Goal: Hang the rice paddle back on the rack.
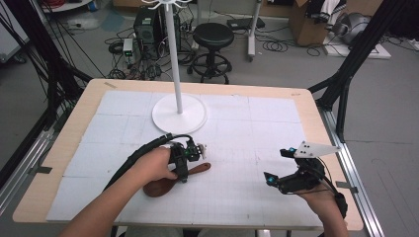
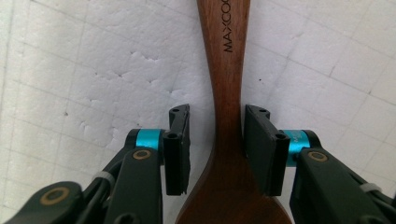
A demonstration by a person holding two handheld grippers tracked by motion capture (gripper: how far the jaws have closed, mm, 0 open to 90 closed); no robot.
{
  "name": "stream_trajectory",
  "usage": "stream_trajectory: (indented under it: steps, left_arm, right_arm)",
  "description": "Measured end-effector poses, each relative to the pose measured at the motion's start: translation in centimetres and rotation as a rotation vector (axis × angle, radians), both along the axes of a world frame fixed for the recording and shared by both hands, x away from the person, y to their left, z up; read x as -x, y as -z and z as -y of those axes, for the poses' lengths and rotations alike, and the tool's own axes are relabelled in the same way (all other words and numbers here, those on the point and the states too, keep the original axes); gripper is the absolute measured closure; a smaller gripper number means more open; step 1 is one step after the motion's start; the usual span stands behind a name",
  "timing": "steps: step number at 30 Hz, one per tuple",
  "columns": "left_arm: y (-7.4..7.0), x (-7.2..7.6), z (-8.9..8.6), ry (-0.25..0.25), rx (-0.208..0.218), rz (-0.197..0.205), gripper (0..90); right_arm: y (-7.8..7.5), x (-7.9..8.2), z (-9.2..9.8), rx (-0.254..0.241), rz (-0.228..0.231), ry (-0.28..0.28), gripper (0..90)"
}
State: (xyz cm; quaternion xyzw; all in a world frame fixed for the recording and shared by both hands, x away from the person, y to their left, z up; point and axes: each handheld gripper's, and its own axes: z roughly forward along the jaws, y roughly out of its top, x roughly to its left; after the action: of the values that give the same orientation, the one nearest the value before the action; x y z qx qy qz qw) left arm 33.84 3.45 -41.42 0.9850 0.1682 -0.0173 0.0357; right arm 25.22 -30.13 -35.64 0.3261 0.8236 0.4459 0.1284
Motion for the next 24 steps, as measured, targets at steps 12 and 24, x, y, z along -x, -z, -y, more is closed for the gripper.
stream_trajectory:
  steps: [12,24]
  left_arm:
    - [-0.08,0.27,0.15,0.041,0.005,0.009,69.5]
    - [-0.08,0.35,0.2,0.046,0.006,0.007,73.8]
  right_arm:
    - [0.01,0.01,-0.04,-0.001,-0.001,-0.003,0.5]
    - [0.06,0.0,-0.02,0.0,-0.007,0.0,0.5]
